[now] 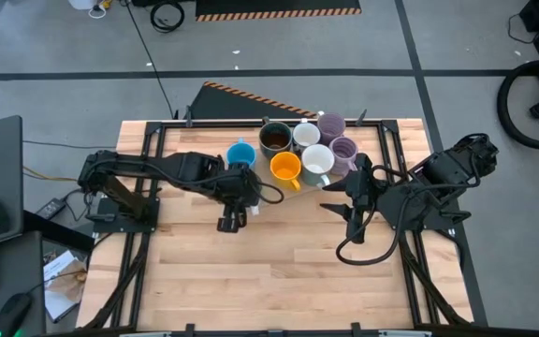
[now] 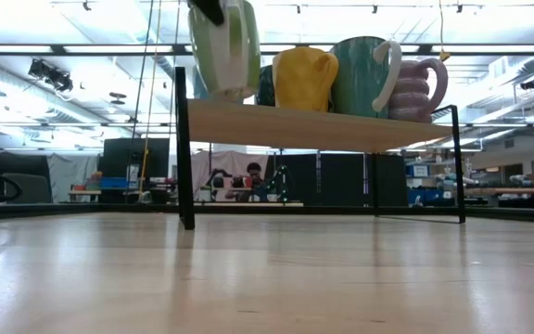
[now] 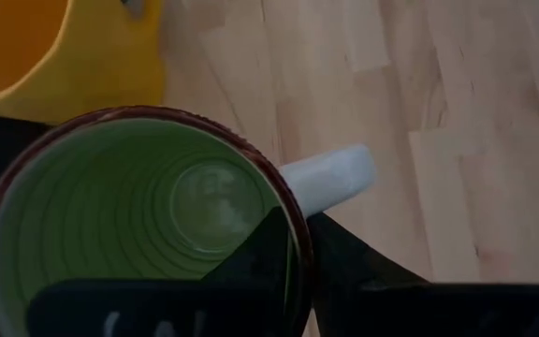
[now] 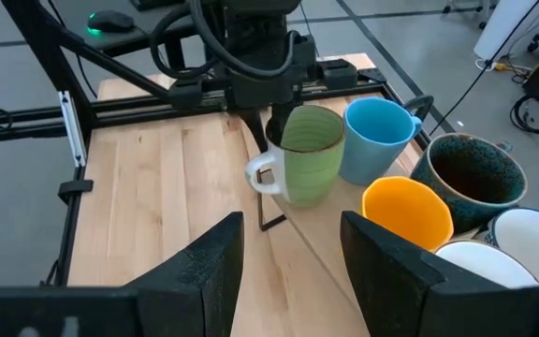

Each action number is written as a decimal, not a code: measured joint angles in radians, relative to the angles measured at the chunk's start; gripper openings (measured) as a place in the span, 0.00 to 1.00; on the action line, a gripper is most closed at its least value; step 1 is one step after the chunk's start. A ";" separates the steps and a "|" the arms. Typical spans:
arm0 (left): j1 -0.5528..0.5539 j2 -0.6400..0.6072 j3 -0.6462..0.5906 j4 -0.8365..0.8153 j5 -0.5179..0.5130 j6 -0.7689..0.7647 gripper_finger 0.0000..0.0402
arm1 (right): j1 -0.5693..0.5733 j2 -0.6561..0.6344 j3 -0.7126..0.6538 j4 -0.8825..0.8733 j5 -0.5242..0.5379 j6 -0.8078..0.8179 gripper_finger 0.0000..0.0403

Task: Place coffee mugs
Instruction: Put the green mug on the shelf, then return to Home Position

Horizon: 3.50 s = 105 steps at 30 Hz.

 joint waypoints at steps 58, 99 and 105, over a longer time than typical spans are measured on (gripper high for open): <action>-0.003 0.056 0.070 -0.029 -0.135 0.016 0.29 | 0.000 -0.001 0.000 0.019 -0.008 -0.051 0.46; -0.136 -0.210 -0.120 0.344 -0.228 -0.398 0.29 | -0.064 -0.053 -0.074 -0.008 -0.052 -0.096 0.46; -0.194 -0.316 -0.347 0.612 -0.325 -0.473 0.29 | -0.093 -0.194 -0.291 0.141 -0.124 -0.071 0.43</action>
